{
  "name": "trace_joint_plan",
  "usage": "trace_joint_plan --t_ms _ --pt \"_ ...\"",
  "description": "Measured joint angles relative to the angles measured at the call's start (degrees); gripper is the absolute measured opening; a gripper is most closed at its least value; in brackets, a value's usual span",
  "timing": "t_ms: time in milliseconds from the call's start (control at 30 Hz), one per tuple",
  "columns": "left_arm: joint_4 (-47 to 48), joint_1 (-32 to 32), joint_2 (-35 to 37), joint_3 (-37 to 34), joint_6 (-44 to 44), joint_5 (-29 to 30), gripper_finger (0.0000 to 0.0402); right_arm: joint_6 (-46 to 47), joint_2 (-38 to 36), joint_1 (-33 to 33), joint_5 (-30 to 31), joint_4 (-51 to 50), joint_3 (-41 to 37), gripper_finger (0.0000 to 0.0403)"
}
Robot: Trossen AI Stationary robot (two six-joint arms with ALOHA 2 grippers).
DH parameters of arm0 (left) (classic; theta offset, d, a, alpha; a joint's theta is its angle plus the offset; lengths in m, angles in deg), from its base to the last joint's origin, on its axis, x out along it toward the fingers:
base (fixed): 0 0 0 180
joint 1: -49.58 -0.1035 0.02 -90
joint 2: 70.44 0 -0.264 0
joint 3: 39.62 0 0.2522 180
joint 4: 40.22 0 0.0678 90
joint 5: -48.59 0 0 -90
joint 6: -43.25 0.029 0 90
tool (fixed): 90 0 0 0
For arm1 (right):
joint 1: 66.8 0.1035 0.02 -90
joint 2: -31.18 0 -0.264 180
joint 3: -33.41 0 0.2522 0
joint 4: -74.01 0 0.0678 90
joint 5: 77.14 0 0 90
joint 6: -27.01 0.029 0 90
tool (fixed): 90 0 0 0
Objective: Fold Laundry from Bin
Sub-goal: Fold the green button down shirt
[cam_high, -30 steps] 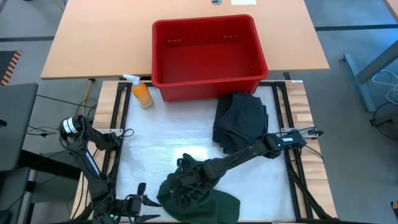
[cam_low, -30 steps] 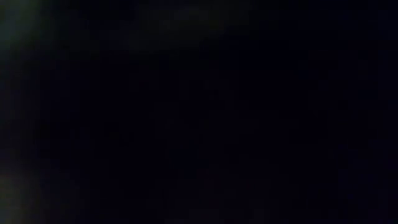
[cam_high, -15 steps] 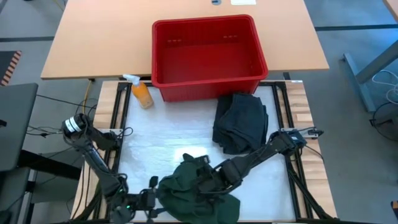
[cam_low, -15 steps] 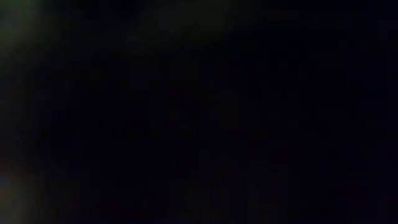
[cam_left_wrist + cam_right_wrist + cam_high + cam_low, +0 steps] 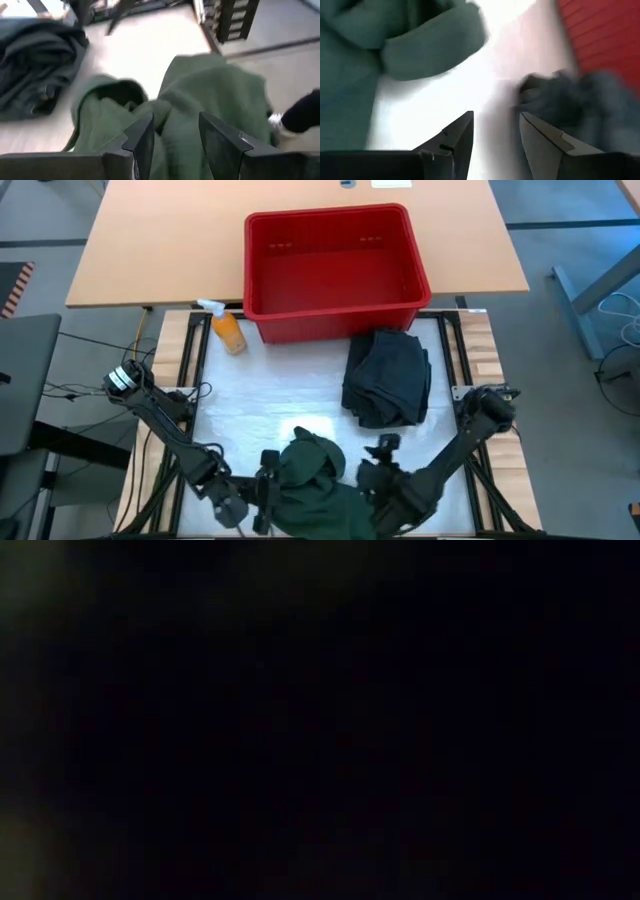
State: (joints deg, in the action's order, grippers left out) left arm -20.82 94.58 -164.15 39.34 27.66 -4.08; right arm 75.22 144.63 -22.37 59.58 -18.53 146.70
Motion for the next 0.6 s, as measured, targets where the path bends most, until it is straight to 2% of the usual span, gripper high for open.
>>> trace_joint_plan --t_ms 133,300,467,600 --pt "1.55 -3.31 -0.11 0.40 -0.48 -6.18 0.0144 5.55 -8.34 3.82 -1.08 21.90 -18.72 0.0184" --pt "3.37 -5.97 -0.13 0.40 -0.90 -10.92 0.0144 1.15 -15.83 7.31 2.38 55.87 -35.84 0.0184" --pt "7.06 -6.95 -0.14 0.40 -2.83 -13.00 0.0144 -13.15 -16.98 8.06 7.58 85.10 -44.28 0.0184" --pt "10.12 -7.13 -0.15 0.40 -5.30 -15.13 0.0144 -21.77 -14.42 7.35 8.89 96.32 -45.77 0.0184"
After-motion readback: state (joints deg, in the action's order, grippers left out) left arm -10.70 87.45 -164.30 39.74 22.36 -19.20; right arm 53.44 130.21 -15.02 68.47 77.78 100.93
